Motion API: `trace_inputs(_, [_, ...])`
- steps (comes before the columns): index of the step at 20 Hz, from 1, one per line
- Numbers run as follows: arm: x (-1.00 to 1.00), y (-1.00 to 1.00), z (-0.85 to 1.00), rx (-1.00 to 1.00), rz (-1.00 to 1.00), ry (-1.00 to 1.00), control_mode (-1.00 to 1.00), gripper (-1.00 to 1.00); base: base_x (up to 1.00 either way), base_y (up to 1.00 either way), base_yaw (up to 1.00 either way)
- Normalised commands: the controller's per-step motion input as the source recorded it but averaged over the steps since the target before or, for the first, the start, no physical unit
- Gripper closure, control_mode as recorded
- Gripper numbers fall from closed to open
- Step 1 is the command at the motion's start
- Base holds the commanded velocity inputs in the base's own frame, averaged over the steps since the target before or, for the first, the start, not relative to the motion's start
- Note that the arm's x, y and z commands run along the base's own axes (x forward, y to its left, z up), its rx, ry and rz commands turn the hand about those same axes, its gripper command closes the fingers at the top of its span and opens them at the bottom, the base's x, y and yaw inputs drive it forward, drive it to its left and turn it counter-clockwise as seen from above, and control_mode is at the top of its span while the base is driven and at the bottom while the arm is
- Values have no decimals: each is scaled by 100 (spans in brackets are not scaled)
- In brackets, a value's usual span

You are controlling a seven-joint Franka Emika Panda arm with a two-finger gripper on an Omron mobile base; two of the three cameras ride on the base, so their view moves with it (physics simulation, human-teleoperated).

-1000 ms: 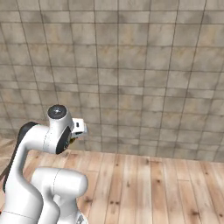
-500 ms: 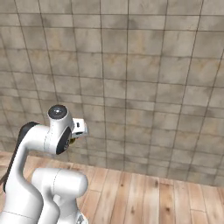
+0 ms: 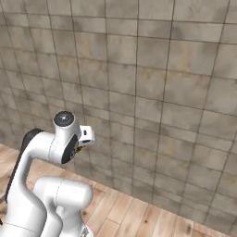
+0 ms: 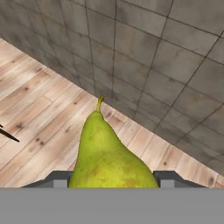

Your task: Pick up the pear and tangerine from the fridge and place one fruit on each plate on the dining counter.

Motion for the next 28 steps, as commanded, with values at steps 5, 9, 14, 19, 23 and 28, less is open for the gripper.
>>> trace_inputs(5, [0,0,0,0,0,0,100,100,37,-10,61])
trace_inputs(9, [0,0,0,0,0,0,100,100,61,-13,41])
trace_inputs(14, [0,0,0,0,0,0,100,100,75,-14,20])
trace_inputs(19, [0,0,0,0,0,0,100,100,77,-6,27])
trace_inputs(23, [0,0,0,0,0,0,100,100,66,0,40])
trace_inputs(28, [0,0,0,0,0,0,100,100,59,0,45])
